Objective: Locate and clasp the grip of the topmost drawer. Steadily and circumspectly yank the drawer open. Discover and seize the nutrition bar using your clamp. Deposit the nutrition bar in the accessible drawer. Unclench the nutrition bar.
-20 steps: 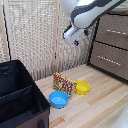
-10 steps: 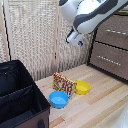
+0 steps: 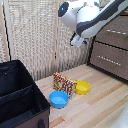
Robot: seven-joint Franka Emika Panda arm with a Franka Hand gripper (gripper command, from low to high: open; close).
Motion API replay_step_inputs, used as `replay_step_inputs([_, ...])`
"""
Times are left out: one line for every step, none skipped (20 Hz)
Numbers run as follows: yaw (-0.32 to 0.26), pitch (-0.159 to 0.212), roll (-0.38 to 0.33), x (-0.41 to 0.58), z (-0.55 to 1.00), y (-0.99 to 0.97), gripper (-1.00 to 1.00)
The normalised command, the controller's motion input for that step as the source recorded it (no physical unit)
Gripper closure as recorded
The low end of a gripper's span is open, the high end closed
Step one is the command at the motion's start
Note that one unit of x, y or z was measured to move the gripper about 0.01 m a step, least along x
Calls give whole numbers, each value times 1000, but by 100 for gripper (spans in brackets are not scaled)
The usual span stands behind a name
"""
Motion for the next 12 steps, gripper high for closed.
replay_step_inputs([0,5,-272,46,283,-429,-100])
replay_step_inputs([0,0,-262,0,283,-494,-100])
replay_step_inputs([0,0,-251,0,277,-563,-100])
replay_step_inputs([0,0,-238,0,274,-614,-100])
replay_step_inputs([0,0,-227,0,271,-663,-100])
replay_step_inputs([0,0,-226,0,271,-671,-100])
replay_step_inputs([0,0,-223,0,269,-677,-100])
replay_step_inputs([0,0,-220,-11,257,-657,-100])
replay_step_inputs([0,0,-209,0,223,-671,-100])
replay_step_inputs([0,0,-200,0,217,-689,-100])
replay_step_inputs([0,0,-190,0,154,-703,-100])
replay_step_inputs([0,0,-170,0,103,-723,-100])
